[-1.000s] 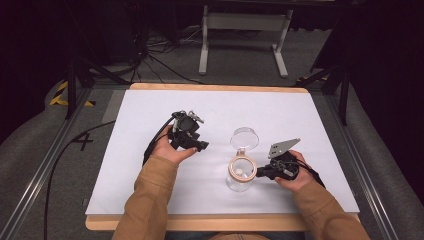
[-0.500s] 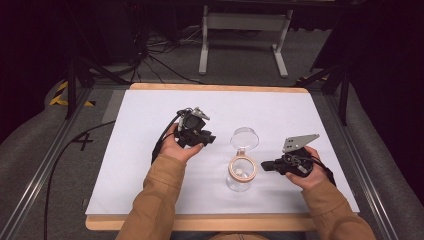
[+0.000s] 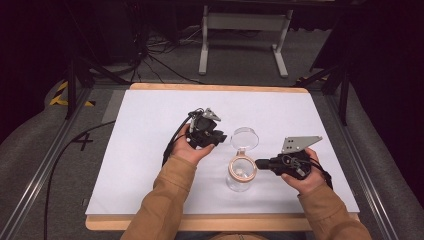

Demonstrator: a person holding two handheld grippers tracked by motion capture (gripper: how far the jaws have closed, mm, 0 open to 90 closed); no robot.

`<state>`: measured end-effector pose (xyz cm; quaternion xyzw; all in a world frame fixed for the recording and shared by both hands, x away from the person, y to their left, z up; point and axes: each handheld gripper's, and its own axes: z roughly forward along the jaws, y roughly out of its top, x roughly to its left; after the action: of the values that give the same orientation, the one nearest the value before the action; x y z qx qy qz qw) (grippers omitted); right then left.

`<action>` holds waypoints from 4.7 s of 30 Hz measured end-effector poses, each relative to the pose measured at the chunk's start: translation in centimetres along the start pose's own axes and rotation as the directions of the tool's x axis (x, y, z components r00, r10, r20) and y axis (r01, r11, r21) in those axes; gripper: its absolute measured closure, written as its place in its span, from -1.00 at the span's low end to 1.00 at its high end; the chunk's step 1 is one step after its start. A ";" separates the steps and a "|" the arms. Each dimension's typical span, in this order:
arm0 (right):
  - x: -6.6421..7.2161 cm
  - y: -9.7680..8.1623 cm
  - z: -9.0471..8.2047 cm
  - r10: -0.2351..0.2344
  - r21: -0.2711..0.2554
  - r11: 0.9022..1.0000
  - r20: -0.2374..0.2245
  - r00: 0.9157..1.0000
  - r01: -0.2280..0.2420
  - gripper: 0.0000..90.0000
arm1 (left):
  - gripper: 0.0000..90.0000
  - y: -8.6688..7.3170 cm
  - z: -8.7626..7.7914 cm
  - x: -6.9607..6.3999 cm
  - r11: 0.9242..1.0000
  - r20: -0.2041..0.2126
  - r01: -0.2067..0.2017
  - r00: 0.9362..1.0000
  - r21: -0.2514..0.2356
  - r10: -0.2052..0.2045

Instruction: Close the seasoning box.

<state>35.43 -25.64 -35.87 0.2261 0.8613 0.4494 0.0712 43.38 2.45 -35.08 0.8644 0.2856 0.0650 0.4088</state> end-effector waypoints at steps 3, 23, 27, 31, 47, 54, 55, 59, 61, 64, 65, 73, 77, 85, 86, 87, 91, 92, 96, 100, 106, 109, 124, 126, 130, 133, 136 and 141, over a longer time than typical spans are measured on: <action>0.2 0.2 0.3 0.015 -0.017 1.000 -0.004 1.000 -0.015 1.00 | 0.70 0.1 -0.1 -0.3 1.000 0.003 -0.014 1.000 -0.001 0.014; 0.2 0.7 0.4 0.065 -0.086 0.994 -0.016 0.998 -0.066 1.00 | 0.68 0.4 -0.6 -1.3 0.998 0.036 -0.055 0.998 -0.005 0.056; 0.2 0.9 0.4 0.065 -0.091 0.994 -0.023 0.998 -0.067 1.00 | 0.68 0.4 -0.7 -1.6 0.997 0.036 -0.081 0.996 0.005 0.081; 0.3 1.0 0.3 0.066 -0.092 0.993 -0.034 0.997 -0.069 1.00 | 0.68 0.4 -1.0 -1.7 0.995 0.036 -0.099 0.995 0.020 0.098; 0.6 1.2 0.2 0.053 -0.082 0.995 -0.056 0.997 -0.058 1.00 | 0.64 0.2 -1.5 -1.7 0.991 0.075 -0.117 0.991 0.058 0.113; 1.0 1.4 0.0 0.035 -0.059 0.997 -0.074 0.997 -0.039 1.00 | 0.62 -0.2 -2.3 -0.6 0.995 0.059 -0.081 0.995 0.056 0.077; 1.0 1.4 0.0 0.032 -0.051 0.998 -0.077 0.997 -0.036 1.00 | 0.62 -0.2 -2.4 -0.5 0.994 0.058 -0.086 0.995 0.062 0.083; 1.2 1.4 -0.1 0.022 -0.026 0.999 -0.087 0.996 -0.024 1.00 | 0.62 -0.4 -2.9 -0.3 0.996 0.049 -0.073 0.996 0.055 0.070; 1.3 1.4 -0.2 0.025 -0.007 1.000 -0.097 0.995 -0.026 1.00 | 0.62 -0.4 -3.2 0.0 0.996 0.044 -0.069 0.997 0.063 0.066; 1.4 1.4 -0.3 0.024 0.008 1.000 -0.102 0.994 -0.023 1.00 | 0.61 -0.5 -3.7 0.2 0.996 0.039 -0.063 0.997 0.064 0.061; 1.4 1.4 -0.3 0.025 0.017 1.000 -0.108 0.994 -0.024 1.00 | 0.61 -0.6 -3.8 0.3 0.997 0.035 -0.058 0.998 0.059 0.056; 1.7 1.3 0.0 0.024 0.098 0.995 -0.123 0.992 -0.012 1.00 | 0.60 -0.8 -4.4 0.6 0.997 0.034 -0.048 0.998 0.059 0.046; 1.6 1.2 0.1 0.029 0.139 0.990 -0.135 0.990 -0.010 1.00 | 0.59 -0.8 -4.4 0.7 0.997 0.036 -0.050 0.998 0.064 0.048; 1.8 1.1 0.5 0.033 0.196 0.981 -0.156 0.987 -0.002 1.00 | 0.57 -0.8 -4.2 0.5 0.996 0.044 -0.053 0.998 0.076 0.050; 1.7 1.0 0.5 0.029 0.201 0.980 -0.159 0.987 0.003 1.00 | 0.57 -0.8 -4.2 0.5 0.996 0.044 -0.052 0.998 0.077 0.049; 1.8 1.0 0.5 0.031 0.207 0.978 -0.158 0.987 0.002 1.00 | 0.57 -0.8 -4.2 0.5 0.996 0.044 -0.052 0.998 0.077 0.049; 1.8 0.9 0.7 0.031 0.237 0.972 -0.175 0.984 0.012 1.00 | 0.56 -0.8 -4.2 0.6 0.995 0.045 -0.053 0.998 0.085 0.049; 1.8 0.9 0.8 0.028 0.240 0.971 -0.175 0.984 0.015 1.00 | 0.55 -0.8 -4.2 0.7 0.995 0.044 -0.057 0.998 0.085 0.054; 2.0 1.0 0.7 0.022 0.234 0.972 -0.178 0.984 0.020 1.00 | 0.54 -0.8 -4.2 0.6 0.996 0.043 -0.046 0.998 0.077 0.043; 1.9 1.2 0.3 0.019 0.220 0.975 -0.177 0.984 0.021 1.00 | 0.53 -0.9 -4.4 0.7 0.995 0.038 -0.051 0.998 0.081 0.048; 2.1 2.0 -0.7 -0.010 0.146 0.989 -0.173 0.985 0.036 0.91 | 0.49 -1.4 -4.9 0.8 0.997 0.011 -0.031 0.999 0.064 0.030; 1.9 2.7 -1.5 -0.029 0.065 0.997 -0.139 0.990 0.038 0.83 | 0.48 -1.9 -5.7 1.0 0.999 -0.013 -0.012 1.000 0.048 0.012; -2.5 3.8 -4.2 0.038 -0.114 0.993 -0.006 0.999 -0.038 0.66 | 0.46 -4.6 -8.7 1.8 0.997 -0.089 0.072 0.994 0.014 -0.071; -3.2 3.6 -4.5 0.058 -0.121 0.991 0.011 0.998 -0.057 0.64 | 0.46 -4.8 -8.8 2.0 0.997 -0.092 0.080 0.993 0.010 -0.079; -4.4 3.0 -4.8 0.079 -0.134 0.988 0.056 0.995 -0.071 0.56 | 0.44 -4.9 -8.7 2.2 0.997 -0.099 0.083 0.992 0.010 -0.081; -5.3 2.5 -4.9 0.094 -0.138 0.987 0.101 0.990 -0.080 0.49 | 0.43 -5.1 -8.5 2.5 0.996 -0.103 0.085 0.991 0.017 -0.083; -6.5 1.6 -4.8 0.122 -0.141 0.985 0.142 0.982 -0.102 0.39 | 0.42 -5.3 -8.2 2.8 0.995 -0.107 0.099 0.989 0.017 -0.097; -8.4 0.1 -4.5 0.175 -0.135 0.979 0.191 0.966 -0.151 0.28 | 0.41 -5.7 -7.8 3.4 0.993 -0.113 0.115 0.987 0.018 -0.112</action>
<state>41.46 -32.75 -33.88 0.3361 0.7996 0.4792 0.1345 41.02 12.42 -34.55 0.8466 0.3575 0.0867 0.3846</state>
